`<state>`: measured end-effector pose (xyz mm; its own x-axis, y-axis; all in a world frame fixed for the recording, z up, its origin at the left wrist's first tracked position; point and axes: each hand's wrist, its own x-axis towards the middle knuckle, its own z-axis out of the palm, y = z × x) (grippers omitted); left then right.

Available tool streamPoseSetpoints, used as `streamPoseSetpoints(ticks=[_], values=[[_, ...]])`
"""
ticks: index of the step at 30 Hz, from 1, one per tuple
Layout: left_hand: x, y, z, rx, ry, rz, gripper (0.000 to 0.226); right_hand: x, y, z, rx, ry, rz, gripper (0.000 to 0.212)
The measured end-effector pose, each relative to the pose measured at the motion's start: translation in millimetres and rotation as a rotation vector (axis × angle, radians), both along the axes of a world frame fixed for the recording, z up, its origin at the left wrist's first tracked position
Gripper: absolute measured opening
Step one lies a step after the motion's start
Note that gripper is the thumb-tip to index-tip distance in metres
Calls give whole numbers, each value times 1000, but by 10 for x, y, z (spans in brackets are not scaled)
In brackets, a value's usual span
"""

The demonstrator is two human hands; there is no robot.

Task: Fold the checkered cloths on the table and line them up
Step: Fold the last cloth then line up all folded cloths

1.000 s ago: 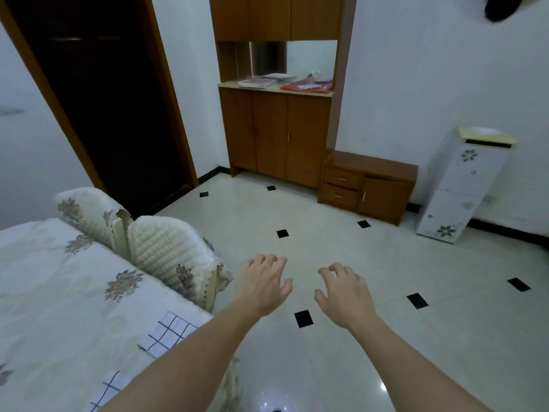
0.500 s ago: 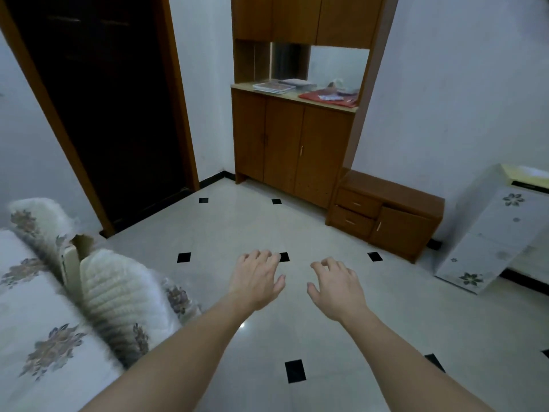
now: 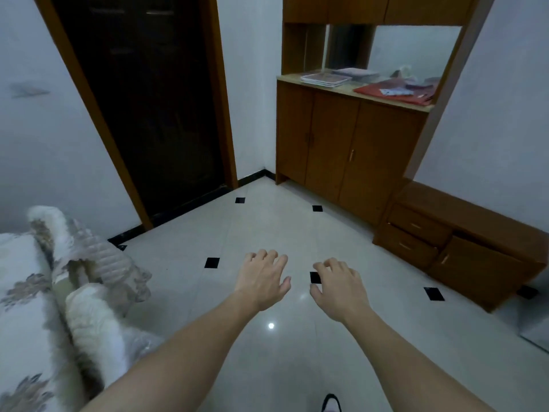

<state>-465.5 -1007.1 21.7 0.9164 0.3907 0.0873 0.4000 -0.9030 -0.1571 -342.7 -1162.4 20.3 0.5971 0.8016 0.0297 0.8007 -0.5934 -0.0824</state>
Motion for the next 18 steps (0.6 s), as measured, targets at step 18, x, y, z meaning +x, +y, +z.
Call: streamPoseSetpoints(ticks=[18], values=[[1135, 1919, 334, -8, 2, 613, 50, 1876, 2824, 205, -25, 43, 564, 46]])
